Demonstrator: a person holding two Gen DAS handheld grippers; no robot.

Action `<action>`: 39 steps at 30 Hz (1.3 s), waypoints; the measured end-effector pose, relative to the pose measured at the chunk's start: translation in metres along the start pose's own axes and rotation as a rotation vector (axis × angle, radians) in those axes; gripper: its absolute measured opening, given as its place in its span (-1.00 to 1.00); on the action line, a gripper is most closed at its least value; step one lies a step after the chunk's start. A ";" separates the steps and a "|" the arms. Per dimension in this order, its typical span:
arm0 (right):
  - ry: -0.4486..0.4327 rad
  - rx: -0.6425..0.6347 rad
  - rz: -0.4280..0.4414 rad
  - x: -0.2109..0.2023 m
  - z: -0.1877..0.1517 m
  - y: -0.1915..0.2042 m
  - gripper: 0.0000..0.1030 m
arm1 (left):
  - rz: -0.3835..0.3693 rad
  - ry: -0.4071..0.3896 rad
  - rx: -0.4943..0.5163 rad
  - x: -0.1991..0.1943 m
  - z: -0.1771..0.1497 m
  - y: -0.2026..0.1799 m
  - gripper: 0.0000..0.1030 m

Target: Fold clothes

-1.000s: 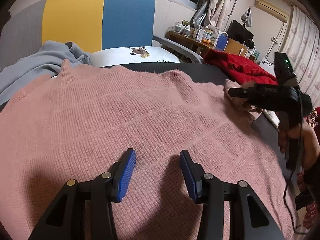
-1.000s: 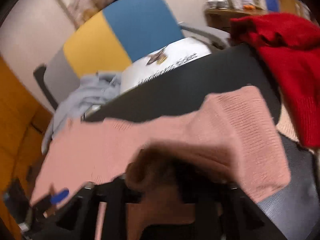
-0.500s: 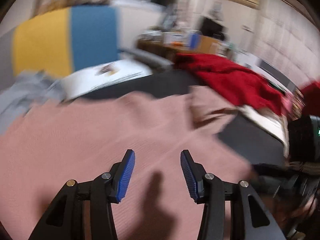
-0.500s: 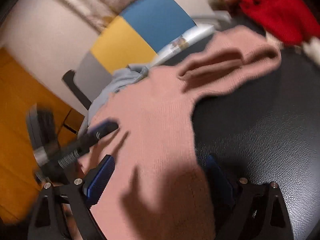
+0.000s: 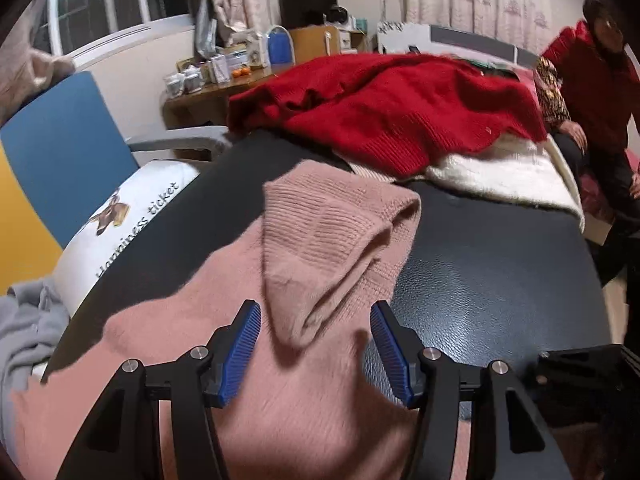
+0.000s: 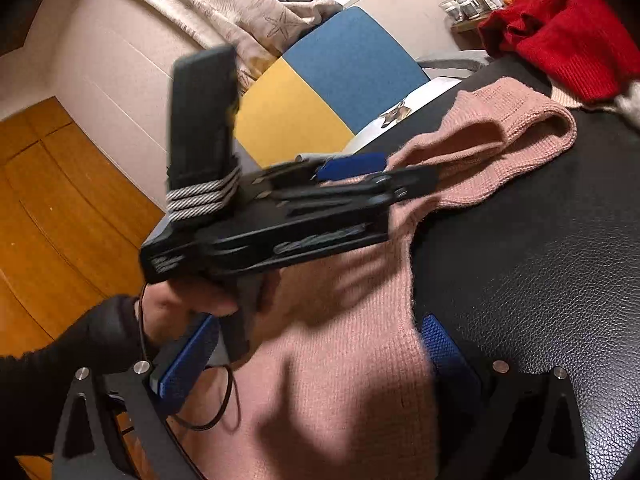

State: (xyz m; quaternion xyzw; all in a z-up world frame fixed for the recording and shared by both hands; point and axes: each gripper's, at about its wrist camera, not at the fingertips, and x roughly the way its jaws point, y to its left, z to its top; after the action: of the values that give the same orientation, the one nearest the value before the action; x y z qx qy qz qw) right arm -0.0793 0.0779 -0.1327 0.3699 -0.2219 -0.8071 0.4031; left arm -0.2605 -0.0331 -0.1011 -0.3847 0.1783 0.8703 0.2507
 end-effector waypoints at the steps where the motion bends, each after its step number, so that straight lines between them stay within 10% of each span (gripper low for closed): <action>1: 0.003 -0.002 -0.004 0.001 0.000 0.001 1.00 | 0.012 0.015 0.015 0.007 0.002 -0.003 0.13; 6: 0.009 -0.005 -0.014 0.005 0.001 0.001 1.00 | 0.032 0.000 -0.084 0.022 0.012 0.007 -0.04; 10: 0.011 -0.007 -0.021 0.007 0.006 0.000 1.00 | -0.074 -0.057 -0.344 0.010 0.010 0.043 -0.22; 13: 0.018 -0.011 -0.034 0.009 0.007 -0.001 1.00 | -0.150 -0.052 -0.596 0.013 -0.003 0.079 -0.80; 17: 0.026 -0.016 -0.046 0.012 0.009 -0.002 1.00 | -0.226 -0.006 -0.859 0.030 -0.029 0.114 -0.86; 22: 0.030 -0.020 -0.054 0.010 0.008 -0.001 1.00 | -0.273 -0.011 -0.841 0.035 -0.027 0.111 -0.53; 27: 0.035 -0.025 -0.063 0.007 0.005 0.002 1.00 | -0.283 -0.022 -0.895 0.038 -0.026 0.116 -0.92; 39: 0.046 -0.034 -0.084 0.006 0.002 0.004 1.00 | -0.326 -0.376 -1.091 -0.088 -0.069 0.163 -0.92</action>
State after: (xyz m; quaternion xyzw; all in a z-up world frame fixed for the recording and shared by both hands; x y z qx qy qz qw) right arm -0.0811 0.0708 -0.1311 0.3903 -0.1832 -0.8184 0.3798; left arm -0.2625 -0.2266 -0.0593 -0.3198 -0.4029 0.8396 0.1744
